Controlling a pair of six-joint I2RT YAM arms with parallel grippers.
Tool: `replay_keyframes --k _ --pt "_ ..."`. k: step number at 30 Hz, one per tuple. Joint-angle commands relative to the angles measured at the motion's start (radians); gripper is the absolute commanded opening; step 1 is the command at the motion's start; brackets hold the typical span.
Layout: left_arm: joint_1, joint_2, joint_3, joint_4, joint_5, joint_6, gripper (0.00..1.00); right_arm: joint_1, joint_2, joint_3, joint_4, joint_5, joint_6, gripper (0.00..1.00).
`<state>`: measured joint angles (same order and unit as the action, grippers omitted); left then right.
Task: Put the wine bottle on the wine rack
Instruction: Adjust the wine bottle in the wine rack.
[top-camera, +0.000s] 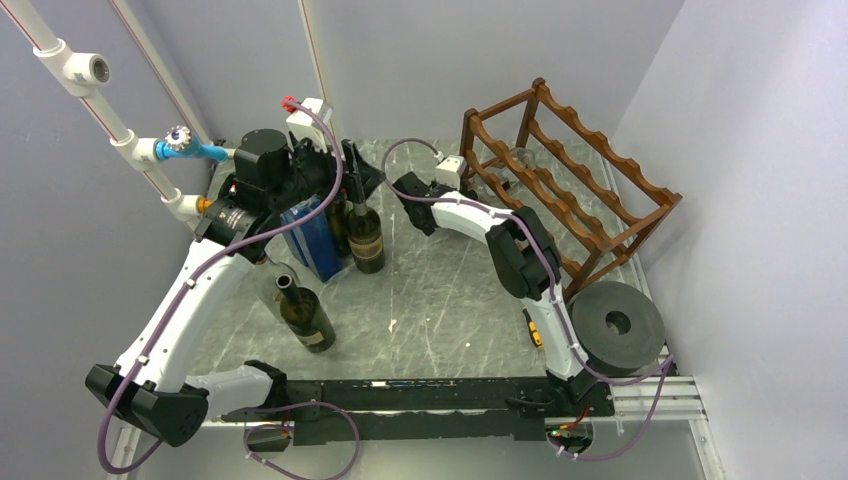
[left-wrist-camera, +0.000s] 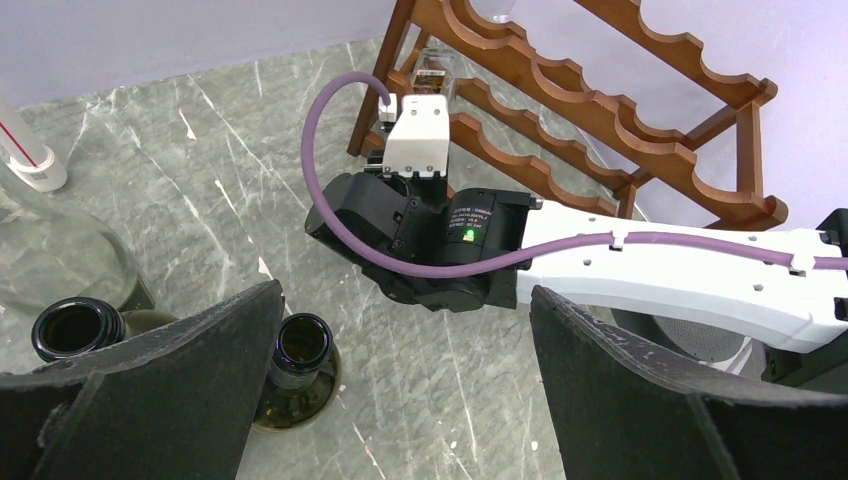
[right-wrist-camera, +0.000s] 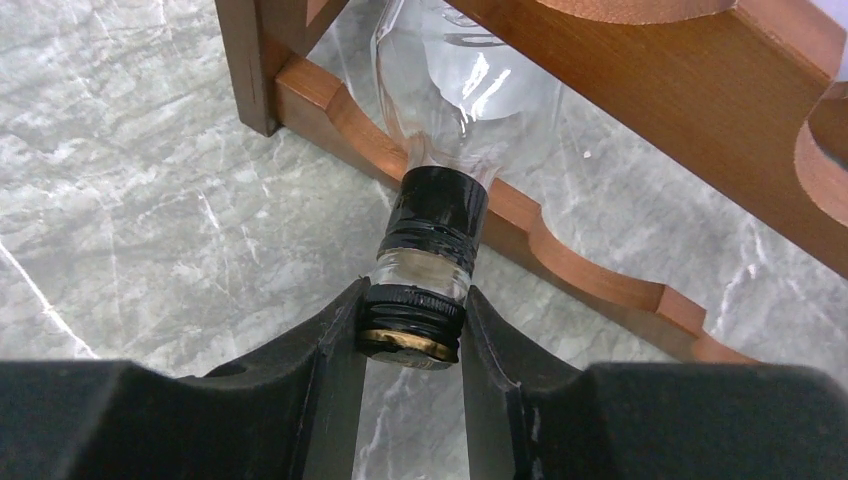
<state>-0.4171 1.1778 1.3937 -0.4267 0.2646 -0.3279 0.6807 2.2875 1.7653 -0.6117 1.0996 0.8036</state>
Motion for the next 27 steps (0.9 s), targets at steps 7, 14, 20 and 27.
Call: replay_keyframes --k 7,14,20,27 --pt "0.005 -0.003 0.027 0.043 0.014 -0.008 0.99 -0.001 0.04 -0.039 0.093 -0.064 -0.248 0.0" --pt "0.005 -0.003 0.027 0.043 0.015 -0.008 0.99 -0.018 0.112 -0.031 0.075 -0.082 -0.266 0.0" --pt "0.005 -0.001 0.028 0.044 0.021 -0.01 0.99 -0.029 0.131 -0.006 0.048 -0.072 -0.281 0.0" --pt "0.005 -0.004 0.027 0.046 0.025 -0.012 0.99 0.001 0.177 0.018 0.001 -0.054 -0.293 0.0"
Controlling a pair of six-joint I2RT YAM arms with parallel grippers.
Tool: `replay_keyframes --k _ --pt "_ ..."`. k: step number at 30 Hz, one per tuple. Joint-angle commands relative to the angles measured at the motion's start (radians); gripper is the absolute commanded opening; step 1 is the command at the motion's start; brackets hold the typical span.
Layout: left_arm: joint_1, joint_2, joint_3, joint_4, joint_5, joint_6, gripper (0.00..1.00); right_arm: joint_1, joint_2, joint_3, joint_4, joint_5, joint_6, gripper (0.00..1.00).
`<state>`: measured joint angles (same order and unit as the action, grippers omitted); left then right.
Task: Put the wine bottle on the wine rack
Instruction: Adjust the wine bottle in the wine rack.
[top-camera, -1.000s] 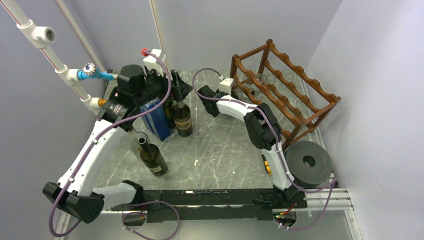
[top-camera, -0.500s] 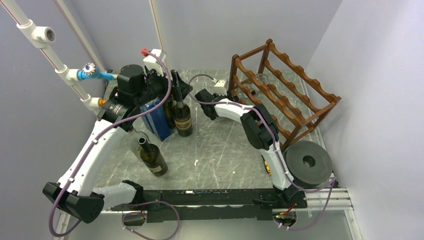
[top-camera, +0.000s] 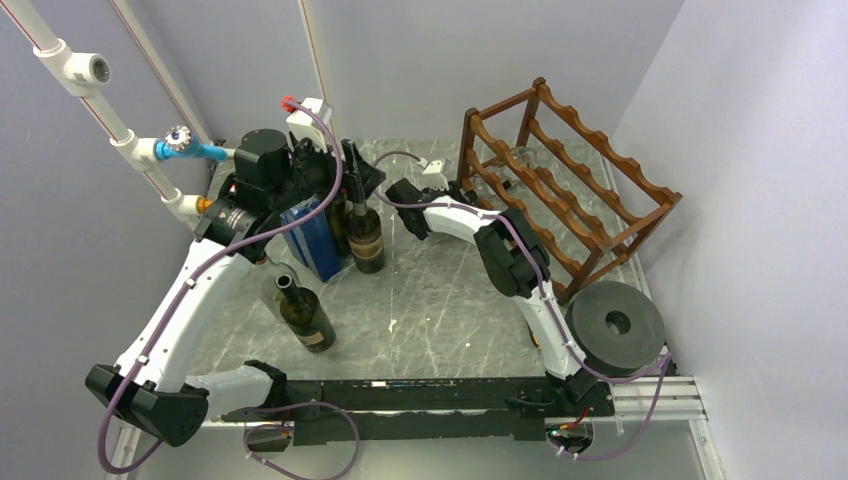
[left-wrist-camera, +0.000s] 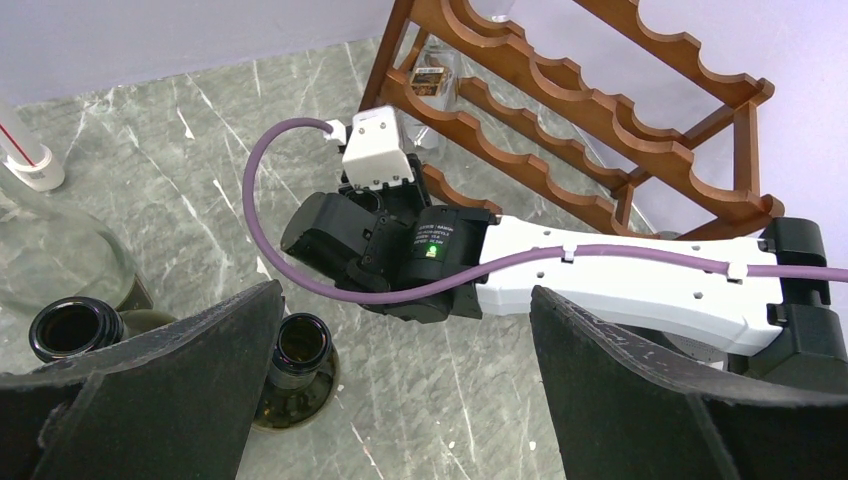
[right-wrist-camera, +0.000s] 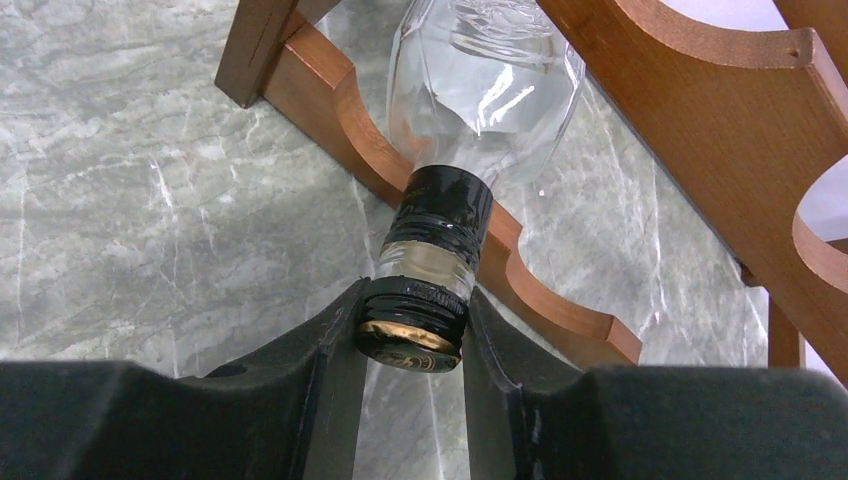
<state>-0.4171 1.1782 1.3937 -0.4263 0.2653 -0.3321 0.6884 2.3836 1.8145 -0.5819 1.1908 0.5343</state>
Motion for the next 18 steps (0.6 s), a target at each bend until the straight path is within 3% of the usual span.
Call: replay_keyframes --k 1,3,7,12,18 --pt "0.006 -0.005 0.027 0.045 0.025 -0.007 0.99 -0.001 0.088 -0.023 -0.065 -0.163 0.011 0.0" --pt "0.006 -0.002 0.027 0.044 0.02 -0.006 0.99 -0.007 0.052 -0.082 -0.042 -0.241 0.131 0.0" --pt "0.006 -0.003 0.028 0.046 0.03 -0.011 0.99 -0.04 -0.184 -0.401 0.387 -0.454 0.211 0.0" --pt "0.006 -0.002 0.028 0.043 0.025 -0.007 0.99 -0.087 -0.13 -0.255 0.243 -0.504 0.375 0.0" --pt "0.006 -0.012 0.028 0.047 0.032 -0.011 0.99 -0.105 -0.155 -0.324 0.328 -0.619 0.453 0.0"
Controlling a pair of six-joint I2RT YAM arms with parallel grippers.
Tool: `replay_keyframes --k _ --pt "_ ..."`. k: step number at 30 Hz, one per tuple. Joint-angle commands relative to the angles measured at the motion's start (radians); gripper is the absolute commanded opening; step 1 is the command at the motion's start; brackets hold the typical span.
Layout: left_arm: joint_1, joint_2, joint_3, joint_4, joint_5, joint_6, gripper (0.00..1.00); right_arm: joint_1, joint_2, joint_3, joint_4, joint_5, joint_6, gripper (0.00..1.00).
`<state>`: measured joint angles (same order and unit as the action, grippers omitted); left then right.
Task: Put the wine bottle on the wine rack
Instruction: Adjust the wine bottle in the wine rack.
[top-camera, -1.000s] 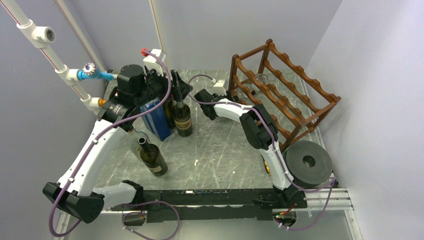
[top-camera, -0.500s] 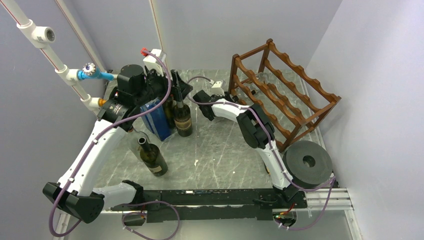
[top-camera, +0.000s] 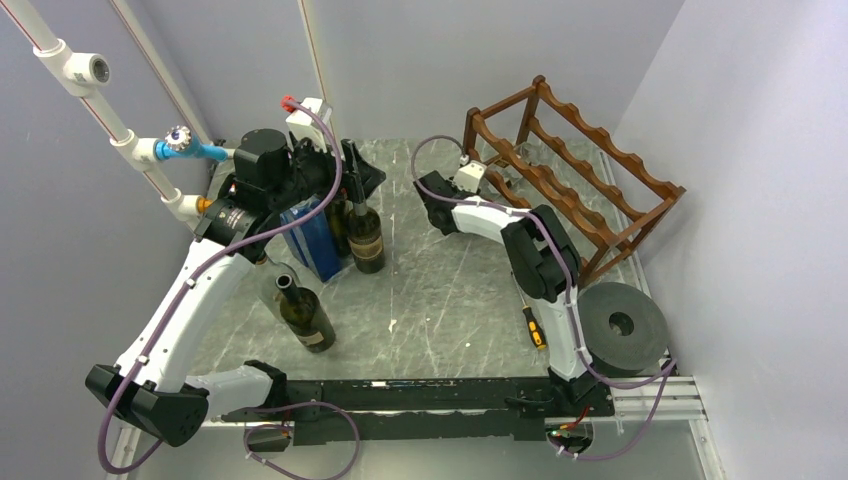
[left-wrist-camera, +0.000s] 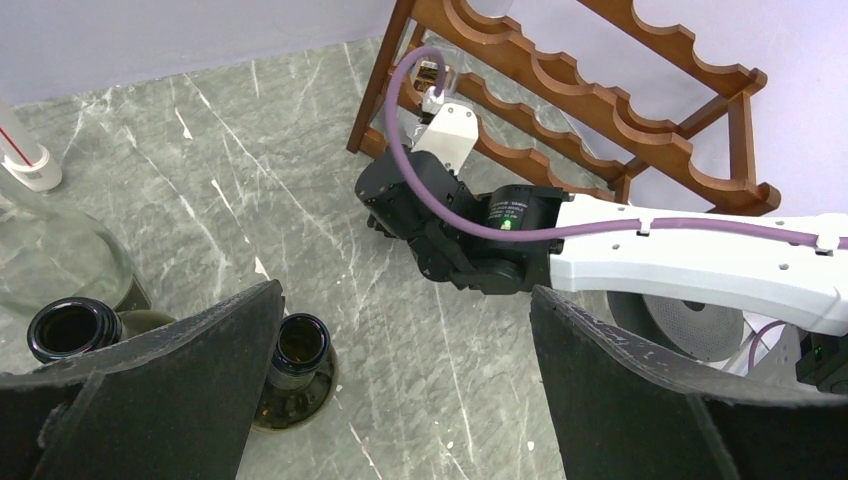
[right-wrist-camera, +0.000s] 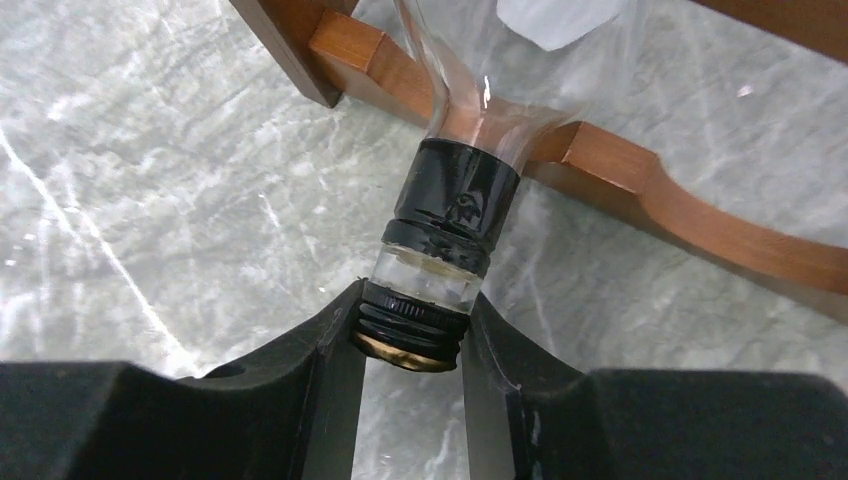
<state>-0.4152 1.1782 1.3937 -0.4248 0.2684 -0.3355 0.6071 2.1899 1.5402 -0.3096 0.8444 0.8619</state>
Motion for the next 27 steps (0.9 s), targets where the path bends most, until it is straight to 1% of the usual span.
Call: replay_keyframes --k 1,2,3,4,7,8,10,12,13,14,15,16,17,18,21,23,27 --pt "0.004 -0.013 0.027 0.046 0.029 -0.007 0.99 -0.034 0.031 -0.08 0.094 -0.29 0.142 0.0" --pt "0.004 -0.012 0.029 0.045 0.027 -0.007 0.99 -0.047 0.033 -0.077 0.102 -0.31 0.168 0.0" --pt "0.004 -0.012 0.029 0.043 0.026 -0.007 0.99 -0.066 0.043 -0.063 0.068 -0.335 0.211 0.0" --pt "0.004 -0.01 0.03 0.042 0.028 -0.007 0.99 -0.083 0.045 -0.075 0.088 -0.378 0.248 0.0" --pt "0.004 -0.009 0.029 0.044 0.03 -0.007 0.99 -0.114 0.027 -0.183 0.258 -0.515 0.327 0.0" --pt "0.004 -0.008 0.03 0.043 0.027 -0.004 0.99 -0.114 0.024 -0.199 0.287 -0.523 0.333 0.0" --pt "0.004 -0.007 0.03 0.04 0.027 -0.004 0.99 -0.101 0.038 -0.181 0.253 -0.487 0.332 0.0" --pt "0.004 -0.006 0.03 0.041 0.029 -0.005 0.99 -0.1 0.031 -0.212 0.299 -0.5 0.322 0.0" --pt "0.004 -0.006 0.029 0.043 0.031 -0.006 0.99 -0.099 0.028 -0.21 0.296 -0.484 0.304 0.0" --pt "0.004 -0.006 0.027 0.045 0.034 -0.008 0.99 -0.094 0.038 -0.171 0.226 -0.442 0.289 0.0" --pt "0.004 -0.005 0.028 0.046 0.034 -0.008 0.99 -0.083 0.055 -0.105 0.101 -0.389 0.294 0.0" --pt "0.004 -0.004 0.029 0.045 0.034 -0.008 0.99 -0.074 0.061 -0.063 0.013 -0.35 0.31 0.0" --pt "0.004 -0.002 0.031 0.042 0.033 -0.008 0.99 -0.072 0.052 -0.068 -0.008 -0.336 0.323 0.0" --pt "0.004 -0.003 0.03 0.043 0.035 -0.008 0.99 -0.077 0.033 -0.111 0.031 -0.342 0.33 0.0" --pt "0.004 -0.006 0.03 0.043 0.031 -0.007 0.99 -0.127 -0.038 -0.29 0.267 -0.428 0.372 0.0" --pt "0.004 -0.008 0.029 0.043 0.031 -0.007 0.99 -0.152 -0.083 -0.352 0.405 -0.472 0.349 0.0" --pt "0.004 -0.003 0.031 0.043 0.035 -0.008 0.99 -0.162 -0.138 -0.332 0.405 -0.431 0.316 0.0"
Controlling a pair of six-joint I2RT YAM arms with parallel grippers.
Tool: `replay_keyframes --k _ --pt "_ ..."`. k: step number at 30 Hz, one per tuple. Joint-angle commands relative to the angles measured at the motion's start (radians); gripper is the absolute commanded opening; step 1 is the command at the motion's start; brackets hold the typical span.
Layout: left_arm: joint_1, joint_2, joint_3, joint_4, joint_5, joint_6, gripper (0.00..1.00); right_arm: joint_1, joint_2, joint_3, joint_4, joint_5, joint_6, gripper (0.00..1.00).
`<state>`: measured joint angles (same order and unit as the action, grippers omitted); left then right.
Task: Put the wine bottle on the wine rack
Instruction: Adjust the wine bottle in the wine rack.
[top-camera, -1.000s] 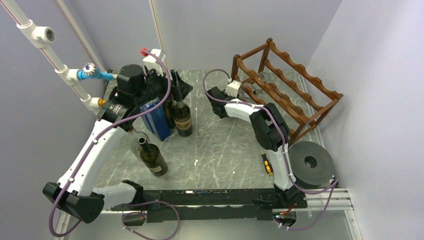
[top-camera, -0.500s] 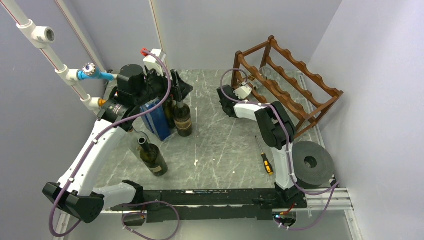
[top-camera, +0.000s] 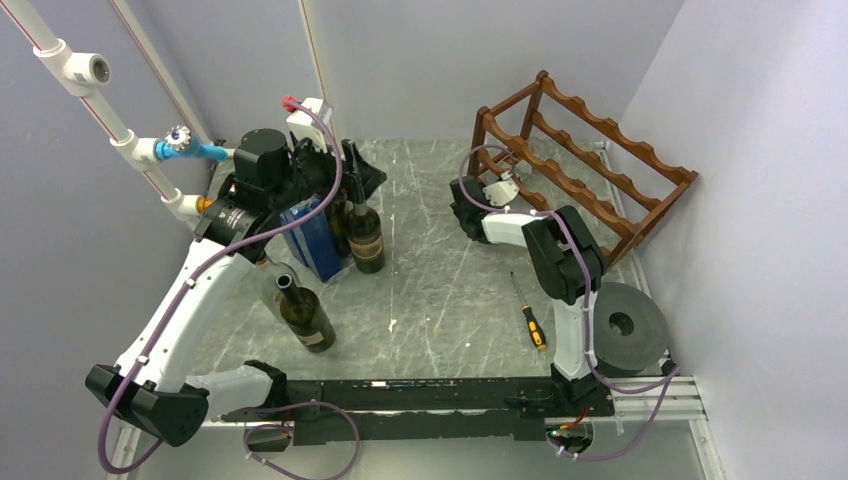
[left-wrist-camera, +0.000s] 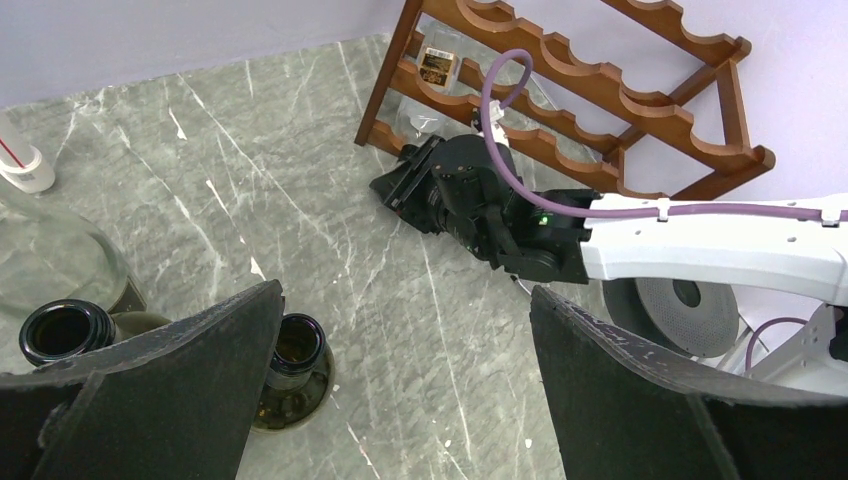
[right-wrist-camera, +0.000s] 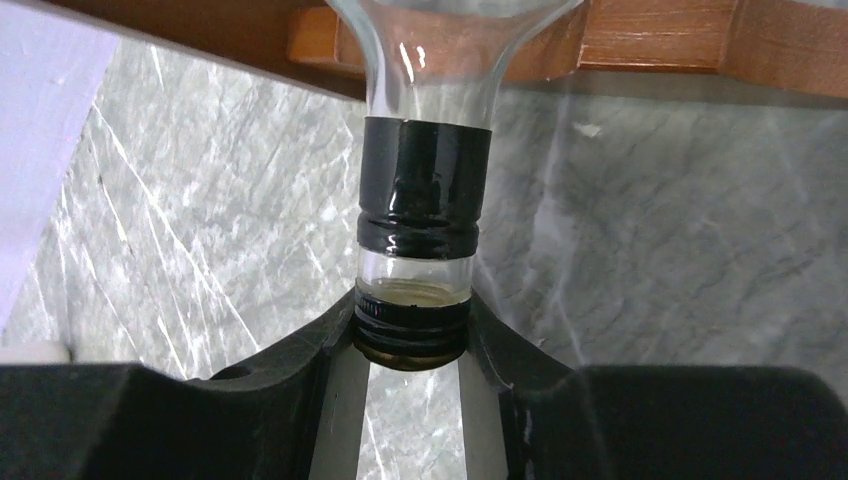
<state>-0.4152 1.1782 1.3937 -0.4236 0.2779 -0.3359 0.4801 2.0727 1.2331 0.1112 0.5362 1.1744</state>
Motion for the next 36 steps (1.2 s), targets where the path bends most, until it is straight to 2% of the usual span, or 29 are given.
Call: replay_keyframes --k 1,3,7,12,16,20,25,28,32,36 --pt "0.004 -0.005 0.031 0.041 0.024 -0.008 0.99 -0.035 -0.03 -0.022 -0.016 -0.108 0.0 0.0" --pt "0.004 -0.006 0.031 0.041 0.022 -0.008 0.99 -0.034 -0.04 -0.015 -0.01 -0.082 -0.006 0.0" --pt "0.005 -0.008 0.028 0.041 0.02 -0.006 0.99 -0.034 -0.011 0.046 -0.052 -0.065 -0.026 0.12" --pt "0.004 -0.003 0.031 0.038 0.022 -0.006 0.99 -0.022 -0.022 0.095 -0.151 -0.028 -0.125 0.4" --pt "0.004 -0.005 0.03 0.042 0.025 -0.008 0.99 0.013 -0.034 0.144 -0.255 0.005 -0.232 0.73" --pt "0.004 -0.003 0.029 0.043 0.024 -0.006 0.99 0.032 -0.066 0.13 -0.273 -0.019 -0.303 0.88" --pt "0.005 0.003 0.03 0.039 0.02 -0.005 0.99 0.038 -0.091 0.134 -0.324 -0.075 -0.345 0.98" --pt "0.004 0.002 0.028 0.041 0.023 -0.005 0.99 0.055 -0.129 0.101 -0.303 -0.112 -0.383 0.99" --pt "0.004 0.004 0.03 0.038 0.017 -0.001 0.99 0.095 -0.188 0.088 -0.356 -0.113 -0.457 1.0" --pt "0.005 0.004 0.031 0.036 0.015 0.002 0.99 0.106 -0.313 0.025 -0.366 -0.134 -0.579 1.0"
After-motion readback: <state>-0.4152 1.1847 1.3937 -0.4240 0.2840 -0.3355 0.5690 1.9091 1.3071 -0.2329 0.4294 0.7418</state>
